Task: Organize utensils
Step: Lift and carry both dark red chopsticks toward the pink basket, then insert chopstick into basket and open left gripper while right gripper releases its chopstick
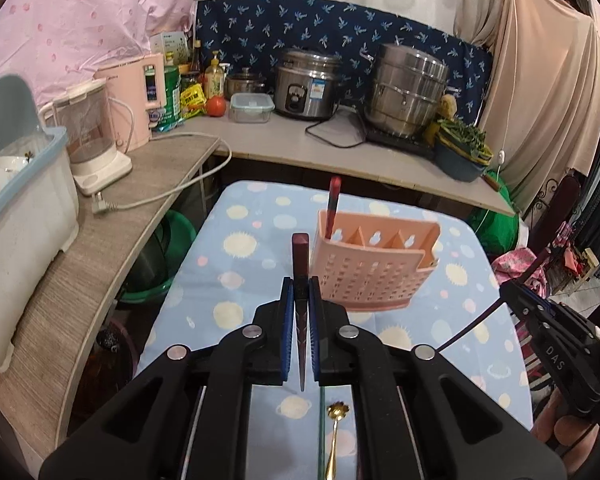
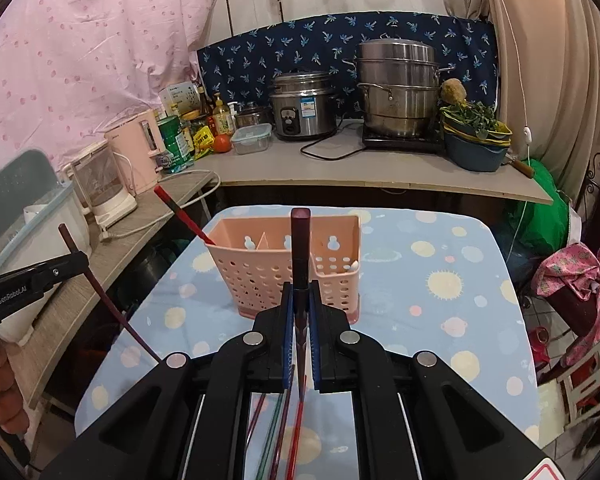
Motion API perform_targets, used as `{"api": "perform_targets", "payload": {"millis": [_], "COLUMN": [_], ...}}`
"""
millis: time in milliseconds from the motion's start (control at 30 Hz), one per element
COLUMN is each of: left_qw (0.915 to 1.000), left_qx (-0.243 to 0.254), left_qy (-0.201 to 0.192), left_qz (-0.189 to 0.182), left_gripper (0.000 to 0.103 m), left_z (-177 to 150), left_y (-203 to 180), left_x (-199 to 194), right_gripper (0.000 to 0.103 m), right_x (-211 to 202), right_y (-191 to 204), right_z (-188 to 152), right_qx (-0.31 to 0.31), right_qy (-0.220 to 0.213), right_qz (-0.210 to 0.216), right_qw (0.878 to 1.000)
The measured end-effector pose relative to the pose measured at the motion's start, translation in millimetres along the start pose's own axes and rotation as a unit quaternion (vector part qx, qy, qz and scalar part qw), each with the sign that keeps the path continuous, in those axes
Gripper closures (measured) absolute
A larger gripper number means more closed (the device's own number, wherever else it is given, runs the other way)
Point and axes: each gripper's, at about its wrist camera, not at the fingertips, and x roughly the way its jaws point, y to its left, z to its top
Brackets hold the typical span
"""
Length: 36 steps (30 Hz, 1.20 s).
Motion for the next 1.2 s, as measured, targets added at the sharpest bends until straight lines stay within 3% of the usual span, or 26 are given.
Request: {"api": "perform_targets", "payload": {"millis": [333,667,833,1200], "left_qw": [0.9977,0.9923,0.9939,0.9986], "left_qx": [0.006,0.021,0.024,0.031], "left_qy": [-0.058,-0.115,-0.104,-0.043], "left_qz": [-0.036,-0.041,-0.028,-0.004], "left_gripper": [0.096,0.096,0.096,0.096], "left_z": [59,120,128,107], "left_y": [-18,-43,-48,-44], "left_x": [-29,-37,-6,67], "right_gripper": [0.096,0.096,0.096,0.096], "right_x": [-7,0,28,86], "right_y": [3,13,12,-6], "right_z": [72,133,136,103], "right_qx": [0.012,0.002,-0.002,0.018], "right_qy": [-0.052,-0.091,-0.073,-0.011], "right_qz": [0.040,0.032,0.022,0.015], "right_qw": [0.998,0.995,0.997,1.000]}}
